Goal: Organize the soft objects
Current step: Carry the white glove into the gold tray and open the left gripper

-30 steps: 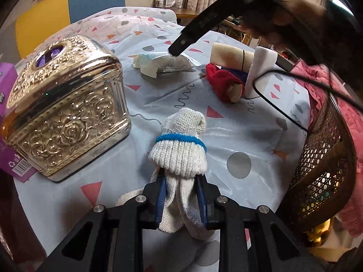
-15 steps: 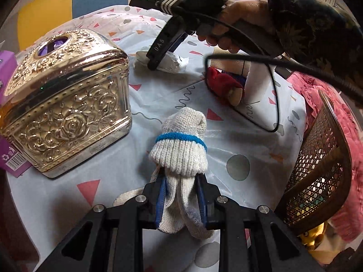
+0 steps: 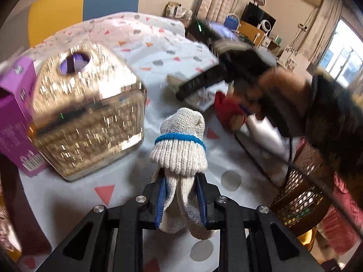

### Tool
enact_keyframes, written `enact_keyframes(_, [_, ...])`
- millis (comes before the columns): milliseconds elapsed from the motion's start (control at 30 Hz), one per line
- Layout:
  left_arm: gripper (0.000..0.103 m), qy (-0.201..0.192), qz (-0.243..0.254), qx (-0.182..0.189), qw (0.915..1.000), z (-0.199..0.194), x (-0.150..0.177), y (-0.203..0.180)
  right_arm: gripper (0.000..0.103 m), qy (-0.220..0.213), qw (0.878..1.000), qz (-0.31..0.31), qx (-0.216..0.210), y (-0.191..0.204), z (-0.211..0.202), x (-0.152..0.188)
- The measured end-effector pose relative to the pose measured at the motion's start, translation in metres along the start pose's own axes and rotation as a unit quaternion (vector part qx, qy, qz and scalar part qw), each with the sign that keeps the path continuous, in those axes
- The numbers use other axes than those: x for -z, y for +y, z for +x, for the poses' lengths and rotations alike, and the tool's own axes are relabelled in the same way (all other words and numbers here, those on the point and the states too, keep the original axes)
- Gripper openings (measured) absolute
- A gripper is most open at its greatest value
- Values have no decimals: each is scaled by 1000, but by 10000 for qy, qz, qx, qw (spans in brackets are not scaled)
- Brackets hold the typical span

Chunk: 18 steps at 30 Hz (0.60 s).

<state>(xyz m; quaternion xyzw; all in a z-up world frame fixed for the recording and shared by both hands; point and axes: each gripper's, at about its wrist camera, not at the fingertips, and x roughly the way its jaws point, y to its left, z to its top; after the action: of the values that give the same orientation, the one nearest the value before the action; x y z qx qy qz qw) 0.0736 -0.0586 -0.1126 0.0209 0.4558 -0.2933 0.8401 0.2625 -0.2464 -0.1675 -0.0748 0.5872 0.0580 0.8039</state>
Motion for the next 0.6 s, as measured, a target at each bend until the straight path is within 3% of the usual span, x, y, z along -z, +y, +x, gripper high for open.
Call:
enact_keyframes(167, [25, -211, -132, 211, 9995, -19, -28, -6, 58, -249, 9996, 121, -104, -13, 0, 12])
enact_keyframes(300, [25, -402, -279, 301, 9983, -23, -68, -9, 58, -324, 9994, 92, -61, -6, -6, 23])
enact_keyframes(467, [25, -670, -550, 59, 9962, -24, -122, 5, 58, -390, 9992, 24, -23, 10, -9, 33])
enact_keyframes(600, [25, -996, -1102, -213, 9887, -41, -147, 40, 59, -414, 9991, -13, -32, 14, -8, 29])
